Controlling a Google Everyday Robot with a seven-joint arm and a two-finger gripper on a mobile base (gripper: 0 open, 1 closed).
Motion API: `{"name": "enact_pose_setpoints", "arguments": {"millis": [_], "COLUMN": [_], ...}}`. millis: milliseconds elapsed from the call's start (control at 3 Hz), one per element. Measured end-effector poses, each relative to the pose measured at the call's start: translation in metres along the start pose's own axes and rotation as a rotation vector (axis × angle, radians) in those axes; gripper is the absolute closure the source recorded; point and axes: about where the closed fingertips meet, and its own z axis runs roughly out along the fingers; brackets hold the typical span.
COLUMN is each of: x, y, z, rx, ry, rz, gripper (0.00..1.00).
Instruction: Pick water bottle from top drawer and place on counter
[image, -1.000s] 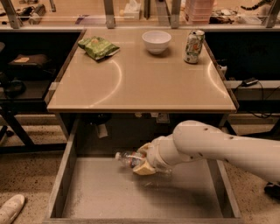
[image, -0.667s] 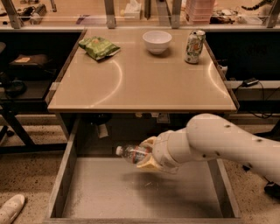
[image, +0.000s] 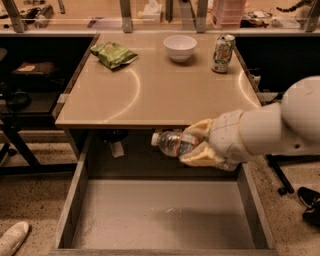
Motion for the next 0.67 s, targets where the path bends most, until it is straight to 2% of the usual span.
{"name": "enact_pose_setpoints", "arguments": {"millis": [333,667], "x": [-0.0191,-0.0189], "y": [-0.0417,-0.0410], "z": [-0.0458,-0.0452], "rx": [0.053,0.052], "ry": [-0.027,-0.026], "rz": [-0.021,-0.021], "gripper": [1.00,1.00]}}
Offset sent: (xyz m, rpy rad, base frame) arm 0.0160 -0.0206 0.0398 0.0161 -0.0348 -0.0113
